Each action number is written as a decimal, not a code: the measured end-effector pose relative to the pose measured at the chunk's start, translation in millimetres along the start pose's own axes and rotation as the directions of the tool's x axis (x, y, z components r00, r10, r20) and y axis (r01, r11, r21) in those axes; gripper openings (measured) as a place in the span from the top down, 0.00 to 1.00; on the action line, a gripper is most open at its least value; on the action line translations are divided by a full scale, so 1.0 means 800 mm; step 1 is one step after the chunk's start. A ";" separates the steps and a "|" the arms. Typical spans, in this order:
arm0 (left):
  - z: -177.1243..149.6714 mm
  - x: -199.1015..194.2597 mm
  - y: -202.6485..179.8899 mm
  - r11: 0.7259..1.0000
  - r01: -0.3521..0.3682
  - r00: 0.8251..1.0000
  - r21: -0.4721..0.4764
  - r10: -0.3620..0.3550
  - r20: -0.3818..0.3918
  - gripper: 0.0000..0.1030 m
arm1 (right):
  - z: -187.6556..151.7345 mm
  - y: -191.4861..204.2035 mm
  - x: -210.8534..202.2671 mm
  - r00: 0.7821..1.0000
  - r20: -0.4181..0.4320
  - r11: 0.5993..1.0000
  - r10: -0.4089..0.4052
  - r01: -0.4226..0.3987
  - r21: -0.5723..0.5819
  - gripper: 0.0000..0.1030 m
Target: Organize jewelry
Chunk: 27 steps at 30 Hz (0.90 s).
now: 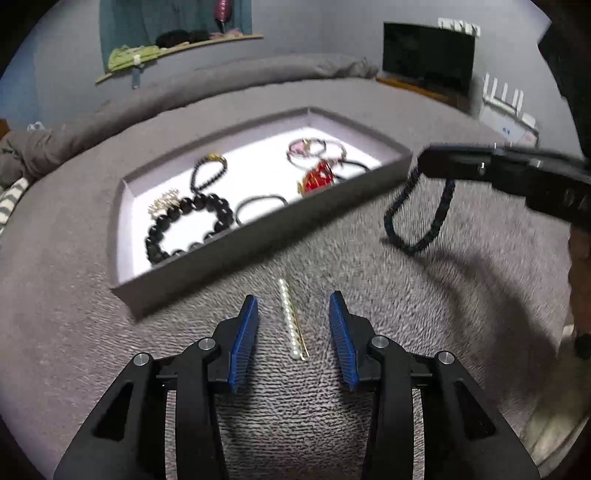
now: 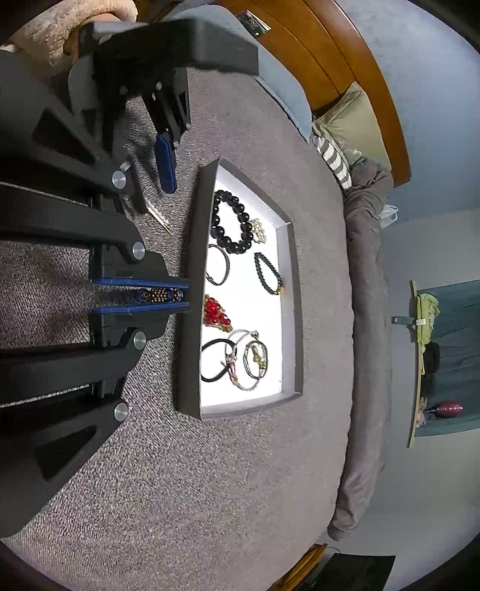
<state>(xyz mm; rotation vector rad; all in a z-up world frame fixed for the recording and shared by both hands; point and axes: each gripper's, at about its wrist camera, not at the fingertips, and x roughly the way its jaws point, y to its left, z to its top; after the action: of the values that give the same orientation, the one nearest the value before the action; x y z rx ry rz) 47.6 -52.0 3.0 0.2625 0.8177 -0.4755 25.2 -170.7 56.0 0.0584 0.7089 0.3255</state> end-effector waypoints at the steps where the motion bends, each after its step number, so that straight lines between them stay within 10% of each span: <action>1: -0.002 0.002 -0.002 1.000 -0.009 1.000 0.004 0.009 -0.005 0.60 | -0.001 0.001 0.000 1.000 0.001 1.000 0.001 -0.001 -0.001 0.93; 7: -0.008 0.012 0.002 1.000 -0.023 0.999 0.001 0.023 -0.039 0.90 | -0.003 0.000 -0.005 1.000 0.007 1.000 0.007 -0.007 0.003 0.93; 27: 0.082 -0.053 0.020 1.000 -0.027 0.991 0.008 0.026 0.128 0.92 | 0.081 -0.003 -0.010 0.993 0.109 0.999 0.041 -0.042 0.008 0.93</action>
<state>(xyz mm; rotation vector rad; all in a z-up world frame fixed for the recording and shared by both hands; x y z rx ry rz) 72.4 -51.6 79.0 0.2495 0.6865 -0.4665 62.0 -171.6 110.2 0.0997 0.6021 0.3561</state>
